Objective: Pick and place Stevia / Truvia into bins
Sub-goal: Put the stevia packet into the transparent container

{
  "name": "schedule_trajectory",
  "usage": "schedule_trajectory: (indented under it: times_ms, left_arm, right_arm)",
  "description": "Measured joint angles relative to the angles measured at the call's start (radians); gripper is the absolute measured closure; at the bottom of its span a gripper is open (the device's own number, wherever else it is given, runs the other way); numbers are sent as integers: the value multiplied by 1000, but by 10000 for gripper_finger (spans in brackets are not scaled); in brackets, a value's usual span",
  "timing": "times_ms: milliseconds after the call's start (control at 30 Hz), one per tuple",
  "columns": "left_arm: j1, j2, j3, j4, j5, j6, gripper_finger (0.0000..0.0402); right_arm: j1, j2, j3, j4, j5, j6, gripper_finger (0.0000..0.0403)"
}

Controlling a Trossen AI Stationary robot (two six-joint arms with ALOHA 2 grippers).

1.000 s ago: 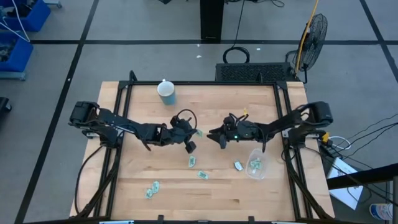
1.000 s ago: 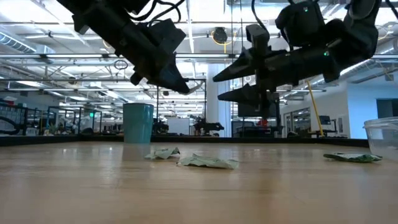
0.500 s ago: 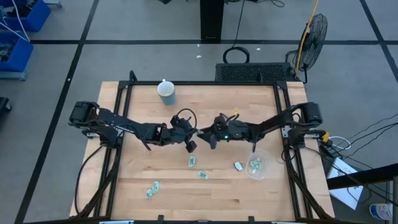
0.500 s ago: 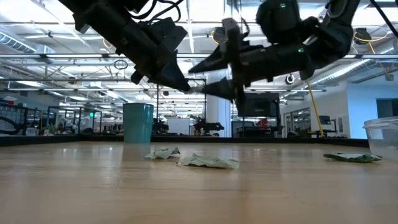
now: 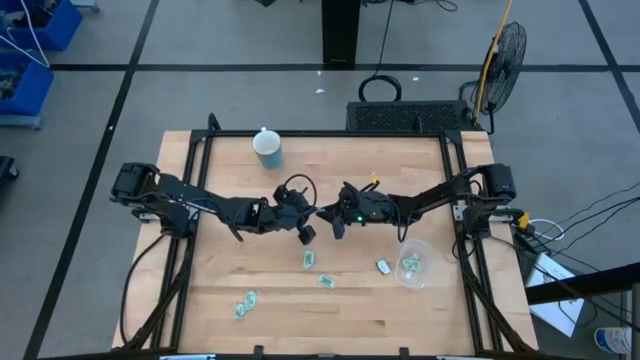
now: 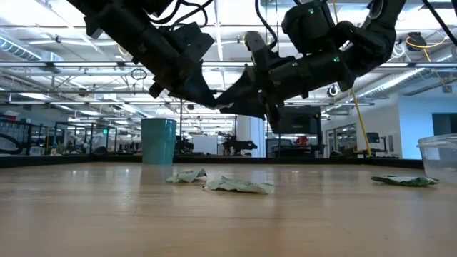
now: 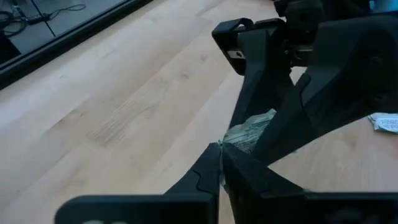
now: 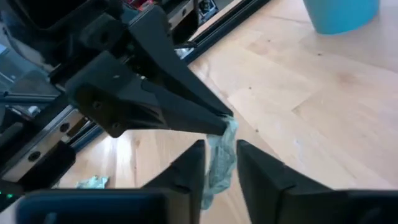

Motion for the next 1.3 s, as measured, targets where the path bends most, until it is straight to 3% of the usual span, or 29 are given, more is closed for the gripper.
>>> schedule_trajectory:
  times_ms: [200,400,600,833,1033,1167,1300]
  left_arm:
    - [0,0,0,3,51,2,375]
    - [0,-1,0,33,118,23,361]
    - [-12,-1,0,34,135,27,297]
    - [-29,-1,0,27,90,29,236]
    - [-28,-1,0,22,90,22,227]
    - [-28,-1,0,22,89,22,227]
    - [-22,-1,0,23,81,21,227]
  right_arm:
    - [1,0,0,-25,0,-67,395]
    - [2,0,0,-43,24,-134,397]
    - [21,-45,1,-159,27,-293,400]
    - [135,-360,0,-739,57,-305,401]
    - [371,-651,1,-1320,127,-53,402]
    - [539,-707,-2,-1530,160,152,402]
    - [625,-679,-59,-1582,159,260,402]
